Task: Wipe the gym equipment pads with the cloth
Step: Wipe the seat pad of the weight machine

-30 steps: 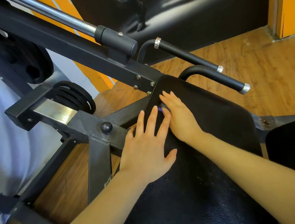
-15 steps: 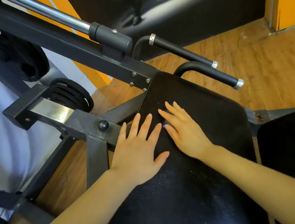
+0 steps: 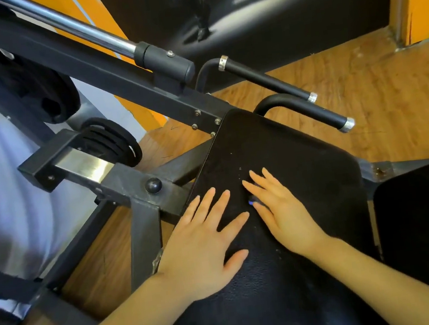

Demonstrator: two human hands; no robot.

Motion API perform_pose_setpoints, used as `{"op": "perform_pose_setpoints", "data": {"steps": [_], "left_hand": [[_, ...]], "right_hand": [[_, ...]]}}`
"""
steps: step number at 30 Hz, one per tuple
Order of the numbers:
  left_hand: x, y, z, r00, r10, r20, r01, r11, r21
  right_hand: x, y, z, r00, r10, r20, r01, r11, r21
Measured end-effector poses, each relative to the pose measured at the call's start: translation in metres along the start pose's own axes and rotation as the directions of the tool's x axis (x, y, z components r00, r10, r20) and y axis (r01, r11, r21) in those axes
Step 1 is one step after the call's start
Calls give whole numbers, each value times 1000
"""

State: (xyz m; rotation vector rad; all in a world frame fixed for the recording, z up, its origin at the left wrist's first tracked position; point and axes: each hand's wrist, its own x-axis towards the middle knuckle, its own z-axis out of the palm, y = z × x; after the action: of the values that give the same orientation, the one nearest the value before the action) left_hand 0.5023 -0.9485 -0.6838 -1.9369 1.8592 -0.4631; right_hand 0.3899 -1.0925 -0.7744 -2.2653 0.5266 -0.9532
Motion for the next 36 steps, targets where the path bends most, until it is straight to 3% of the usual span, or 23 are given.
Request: {"op": "perform_pose_setpoints", "data": {"steps": [6, 13, 22, 27, 30, 31, 33, 36], "left_hand": [[3, -1, -1, 1000, -14, -5, 14, 1000, -11], [1, 0, 2, 999, -13, -29, 13, 1000, 14], [2, 1, -2, 1000, -23, 3, 23, 1000, 21], [1, 2, -1, 999, -36, 0, 35, 999, 17], [3, 1, -1, 999, -35, -5, 36, 999, 36], [2, 2, -1, 999, -32, -2, 32, 999, 30], [2, 2, -2, 1000, -26, -3, 26, 1000, 13], [3, 2, -2, 999, -30, -11, 30, 999, 19]], "right_hand": [[117, -10, 17, 998, 18, -57, -21, 998, -63], [28, 7, 6, 990, -144, -5, 144, 987, -66], [113, -5, 16, 998, 59, -39, -62, 995, -79], [33, 16, 4, 994, -102, 33, 106, 982, -158], [10, 30, -4, 993, -65, 96, 86, 970, -226], [12, 29, -4, 995, -57, 79, 70, 982, -173], [23, 17, -3, 999, 38, -1, -37, 992, 120], [30, 9, -4, 975, 214, -66, -169, 898, 406]]}}
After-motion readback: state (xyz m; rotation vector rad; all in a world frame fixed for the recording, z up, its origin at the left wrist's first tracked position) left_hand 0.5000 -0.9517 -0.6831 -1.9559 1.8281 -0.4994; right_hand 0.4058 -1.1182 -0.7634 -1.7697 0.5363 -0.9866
